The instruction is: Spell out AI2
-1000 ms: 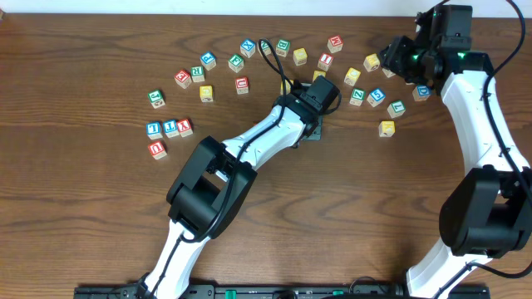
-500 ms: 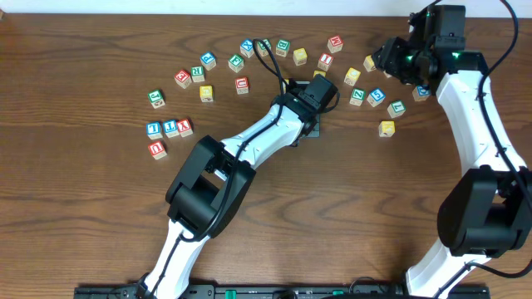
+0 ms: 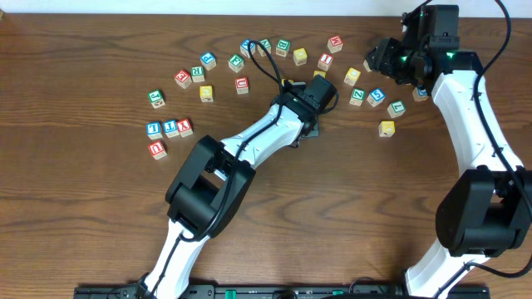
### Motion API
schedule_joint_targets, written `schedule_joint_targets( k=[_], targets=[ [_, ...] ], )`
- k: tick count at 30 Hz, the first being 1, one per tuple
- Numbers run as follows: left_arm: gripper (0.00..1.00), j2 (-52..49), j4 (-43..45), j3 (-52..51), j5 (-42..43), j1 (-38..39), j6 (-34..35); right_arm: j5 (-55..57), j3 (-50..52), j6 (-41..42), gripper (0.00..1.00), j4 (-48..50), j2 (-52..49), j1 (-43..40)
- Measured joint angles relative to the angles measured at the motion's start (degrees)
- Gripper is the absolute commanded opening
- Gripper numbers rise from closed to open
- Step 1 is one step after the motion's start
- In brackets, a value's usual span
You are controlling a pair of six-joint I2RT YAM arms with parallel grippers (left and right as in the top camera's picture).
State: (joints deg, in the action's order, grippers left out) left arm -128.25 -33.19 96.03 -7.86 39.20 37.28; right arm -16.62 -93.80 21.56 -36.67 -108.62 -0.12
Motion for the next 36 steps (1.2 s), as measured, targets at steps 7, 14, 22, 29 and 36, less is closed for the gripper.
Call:
schedule_joint_targets(
  k=[7, 14, 22, 29, 36],
  targets=[
    [0.50, 0.74, -0.90, 0.00, 0.17, 0.00, -3.32, 0.42, 0.00, -0.37, 0.50, 0.00, 0.00, 0.00],
    [0.50, 12.81, -4.11, -0.04, 0.24, -0.57, -7.78, 0.57, 0.00, -0.72, 0.42, -0.48, 0.00, 0.04],
    [0.49, 25.18, -15.34, 0.48, 0.20, -10.03, -9.05, 1.09, 0.00, -1.42, 0.10, -1.07, 0.00, 3.37],
    [0.49, 24.35, -14.25, -3.87, 2.01, -21.55, -9.05, 0.94, 0.00, -1.68, 0.01, 2.84, -1.79, 12.35],
    [0.49, 24.17, -2.40, -14.12, 4.74, -25.20, -8.90, 0.94, 0.00, -1.01, 0.01, 8.20, -7.98, 20.46]
  ],
)
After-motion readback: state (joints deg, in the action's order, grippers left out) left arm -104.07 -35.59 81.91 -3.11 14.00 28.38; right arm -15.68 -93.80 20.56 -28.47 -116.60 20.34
